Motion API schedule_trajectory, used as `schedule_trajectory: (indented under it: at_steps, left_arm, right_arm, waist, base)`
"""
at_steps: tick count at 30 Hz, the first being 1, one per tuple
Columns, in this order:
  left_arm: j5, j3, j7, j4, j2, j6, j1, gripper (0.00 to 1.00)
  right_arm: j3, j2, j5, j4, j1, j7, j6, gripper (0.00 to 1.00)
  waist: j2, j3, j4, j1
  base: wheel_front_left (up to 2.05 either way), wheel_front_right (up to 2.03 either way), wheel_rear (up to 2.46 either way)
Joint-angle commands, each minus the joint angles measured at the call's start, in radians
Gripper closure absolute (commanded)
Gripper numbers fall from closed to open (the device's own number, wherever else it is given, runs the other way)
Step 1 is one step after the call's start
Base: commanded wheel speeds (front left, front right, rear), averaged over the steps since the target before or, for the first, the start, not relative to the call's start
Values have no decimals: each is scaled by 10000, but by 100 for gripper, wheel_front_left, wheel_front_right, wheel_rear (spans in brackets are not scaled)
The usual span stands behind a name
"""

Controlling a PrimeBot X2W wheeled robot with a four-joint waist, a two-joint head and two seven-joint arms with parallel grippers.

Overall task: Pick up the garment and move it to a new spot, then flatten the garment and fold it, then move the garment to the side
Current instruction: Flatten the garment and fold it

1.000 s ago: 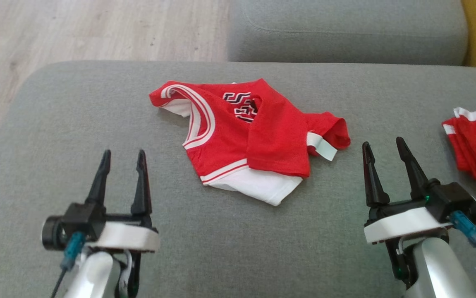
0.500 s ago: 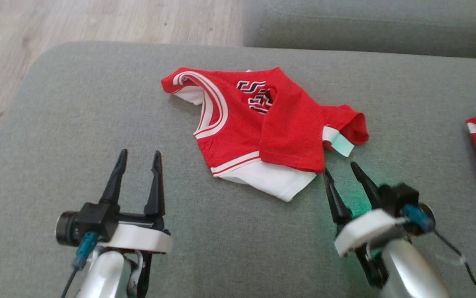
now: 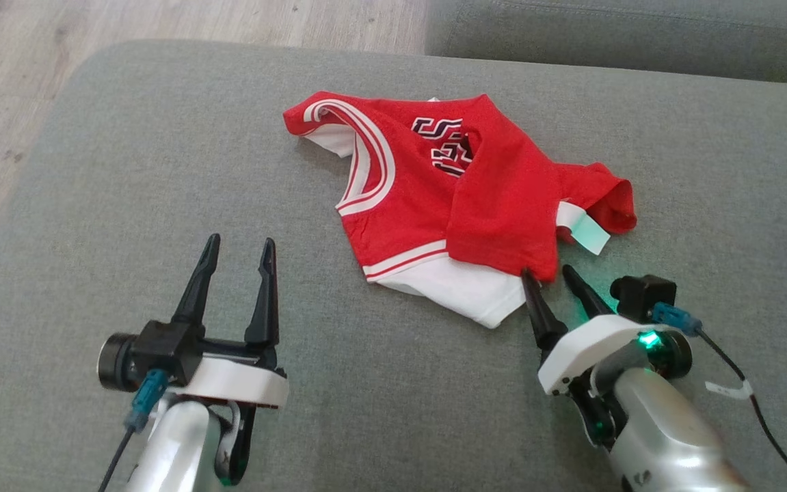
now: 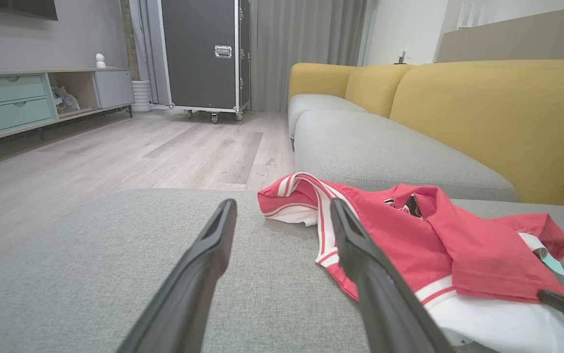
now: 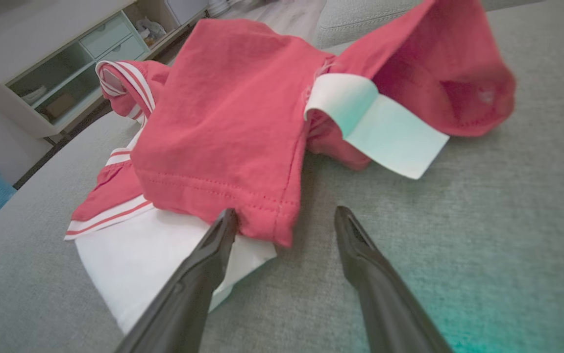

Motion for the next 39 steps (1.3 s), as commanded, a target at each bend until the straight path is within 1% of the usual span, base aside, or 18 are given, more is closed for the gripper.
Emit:
schedule_trajectory:
  at_steps: [1,2,7,12,18,25,27,31,34,39]
  left_arm:
    - [98,391,-51,-249,27,-36,-425,0]
    - [147,458,-51,-226,5,-63,-431,0]
    - [246,599,-51,-150,-45,-101,-377,0]
    - [293,774,-51,-113,-80,-105,-265,0]
    - [350,889,-51,-120,-110,-145,-101,0]
    - [389,903,-51,-140,-133,-145,168,0]
    - [388,870,-51,-151,-137,-142,225,0]
    - [360,734,-51,-185,-143,-152,262,0]
    - [236,498,-51,-222,-145,-143,224,0]
    - [91,98,-51,-302,-147,-118,8,0]
  right_arm:
    - [340,22,191,-139,-446,-195,33,5]
    - [520,22,407,5,-581,-301,33,100]
    - [864,22,726,89,-849,-492,33,100]
    - [846,22,718,-38,-920,-547,33,100]
    - [206,22,304,-649,-762,-552,33,100]
    - [-929,14,-737,-1407,-837,-538,33,100]
    - [-1182,-28,-982,-1607,-1054,-338,33,100]
    - [-1555,-343,-1483,-1989,-1700,374,33,100]
    - [-1726,-697,-1797,-2229,-2305,936,33,100]
    - [-1562,-1462,-2523,-2310,-3473,1588,33,100]
  waist:
    - [0,20,-19,-1]
    - [0,28,-61,-1]
    - [0,-42,-262,-1]
    - [0,-248,-552,-1]
    - [0,-584,-847,-1]
    - [0,-934,-1065,-1]
    - [0,-977,-1075,-1]
    - [0,-961,-999,-1]
    - [0,-855,-849,-1]
    - [0,-465,-468,-1]
  base:
    - [0,0,0]
    - [0,0,0]
    - [0,0,0]
    - [0,0,0]
    - [0,0,0]
    - [0,0,0]
    - [0,0,0]
    - [0,0,0]
    - [0,0,0]
    - [0,0,0]
